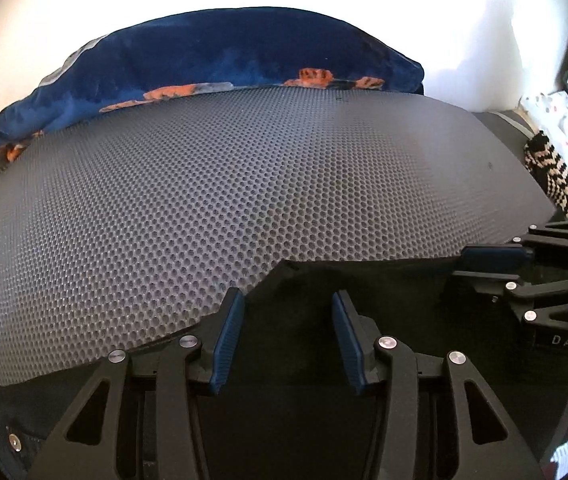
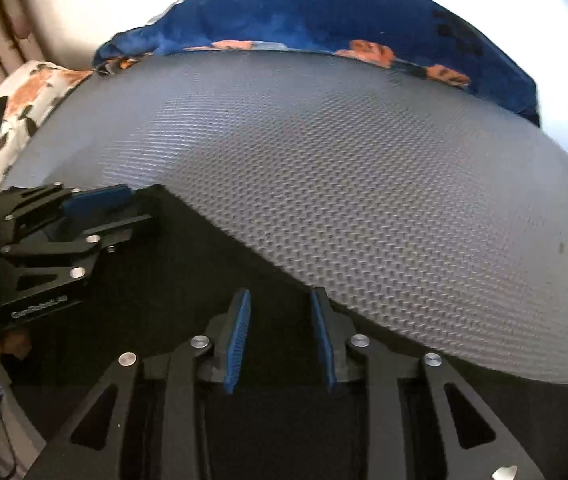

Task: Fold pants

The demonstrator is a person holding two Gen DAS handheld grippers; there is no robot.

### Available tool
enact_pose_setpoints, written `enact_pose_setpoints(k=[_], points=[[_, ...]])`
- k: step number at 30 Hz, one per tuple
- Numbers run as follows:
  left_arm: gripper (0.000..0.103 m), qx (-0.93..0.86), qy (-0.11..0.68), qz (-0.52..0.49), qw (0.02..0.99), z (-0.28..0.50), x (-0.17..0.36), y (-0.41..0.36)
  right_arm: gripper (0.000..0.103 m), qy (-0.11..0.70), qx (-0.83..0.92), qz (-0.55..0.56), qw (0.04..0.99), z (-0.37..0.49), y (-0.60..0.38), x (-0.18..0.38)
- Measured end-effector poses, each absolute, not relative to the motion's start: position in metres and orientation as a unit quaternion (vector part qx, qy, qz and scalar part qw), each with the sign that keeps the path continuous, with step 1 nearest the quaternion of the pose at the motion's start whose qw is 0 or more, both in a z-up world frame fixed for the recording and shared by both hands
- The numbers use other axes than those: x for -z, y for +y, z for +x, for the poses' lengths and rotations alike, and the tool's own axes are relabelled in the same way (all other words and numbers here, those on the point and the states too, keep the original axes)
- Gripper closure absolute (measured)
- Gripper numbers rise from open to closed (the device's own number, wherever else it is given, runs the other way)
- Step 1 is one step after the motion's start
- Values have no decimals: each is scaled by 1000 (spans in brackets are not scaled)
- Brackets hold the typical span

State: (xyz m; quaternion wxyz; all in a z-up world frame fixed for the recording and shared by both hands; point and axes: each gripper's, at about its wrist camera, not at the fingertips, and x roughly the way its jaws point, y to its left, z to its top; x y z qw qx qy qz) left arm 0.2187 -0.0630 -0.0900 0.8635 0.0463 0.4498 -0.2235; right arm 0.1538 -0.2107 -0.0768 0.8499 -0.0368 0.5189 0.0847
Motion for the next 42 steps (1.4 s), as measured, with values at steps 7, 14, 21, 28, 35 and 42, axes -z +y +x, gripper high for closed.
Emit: enact_pose_setpoints(k=[7, 14, 21, 28, 35, 42], points=[[55, 179, 454, 44, 872, 194, 75, -34, 73, 518, -89, -43, 849, 132, -205, 73], [55, 119, 450, 36, 884, 150, 63, 22, 72, 511, -59, -4, 858, 123, -233, 69], [55, 92, 465, 2, 880, 135, 77, 63, 75, 514, 10, 19, 858, 95, -300, 72], [48, 76, 466, 7, 882, 137, 78, 55, 71, 525, 118, 65, 840, 48, -389, 65], [47, 117, 456, 6, 882, 116, 62, 33, 71, 494, 185, 220, 820, -45, -485, 40], [45, 154, 465, 5, 872, 101, 64, 1, 68, 459, 220, 349, 787, -121, -529, 48]])
